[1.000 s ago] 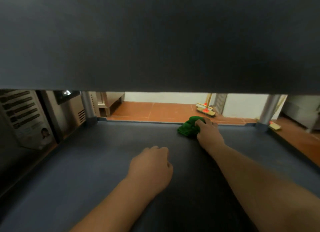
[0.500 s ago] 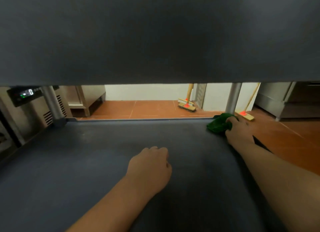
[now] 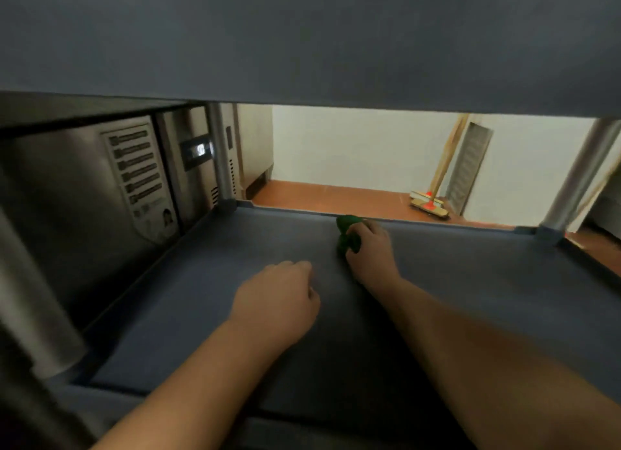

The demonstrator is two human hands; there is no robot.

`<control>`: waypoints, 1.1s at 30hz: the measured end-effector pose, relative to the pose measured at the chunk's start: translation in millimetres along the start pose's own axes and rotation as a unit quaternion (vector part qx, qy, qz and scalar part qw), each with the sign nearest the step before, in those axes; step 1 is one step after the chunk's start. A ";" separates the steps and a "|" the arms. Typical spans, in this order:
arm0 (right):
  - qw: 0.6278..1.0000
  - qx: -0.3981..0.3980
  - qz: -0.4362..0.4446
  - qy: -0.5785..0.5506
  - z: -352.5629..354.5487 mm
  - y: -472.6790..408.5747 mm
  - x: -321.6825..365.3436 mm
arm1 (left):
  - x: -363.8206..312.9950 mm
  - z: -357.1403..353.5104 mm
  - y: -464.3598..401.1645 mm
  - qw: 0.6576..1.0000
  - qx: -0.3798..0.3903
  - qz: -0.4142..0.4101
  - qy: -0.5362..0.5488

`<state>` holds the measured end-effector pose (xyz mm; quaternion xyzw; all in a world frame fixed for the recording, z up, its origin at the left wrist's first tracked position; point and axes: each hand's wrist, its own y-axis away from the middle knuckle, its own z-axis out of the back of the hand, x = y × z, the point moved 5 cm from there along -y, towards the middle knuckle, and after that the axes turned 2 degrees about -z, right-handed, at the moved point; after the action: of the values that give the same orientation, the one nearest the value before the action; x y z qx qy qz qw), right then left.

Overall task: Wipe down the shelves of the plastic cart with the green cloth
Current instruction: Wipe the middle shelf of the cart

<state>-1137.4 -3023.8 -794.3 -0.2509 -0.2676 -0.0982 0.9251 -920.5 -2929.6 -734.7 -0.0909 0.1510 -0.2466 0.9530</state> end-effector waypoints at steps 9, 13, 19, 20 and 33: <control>0.987 0.084 0.126 -0.051 -111.3 25.5 171.3 | 119.1 41.9 45.7 0.992 -0.062 0.106 0.030; 0.970 0.133 0.195 -0.054 -131.2 38.0 206.5 | 131.4 48.4 61.6 0.990 -0.069 0.115 0.046; 0.944 0.178 0.277 0.027 -78.1 72.2 179.2 | 92.5 39.2 40.8 0.988 -0.036 0.079 0.124; 0.948 0.183 0.255 0.052 -65.4 76.9 162.6 | 79.1 35.3 37.0 0.988 -0.030 0.068 0.135; 0.976 0.083 -0.008 0.199 179.0 135.9 -128.9 | -120.8 -33.8 58.7 0.997 -0.009 -0.055 0.050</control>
<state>-1282.3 -2809.0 -789.6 -0.1466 -0.0872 -0.1312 0.9766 -1006.4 -2822.3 -751.6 -0.0952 0.1958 -0.3015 0.9283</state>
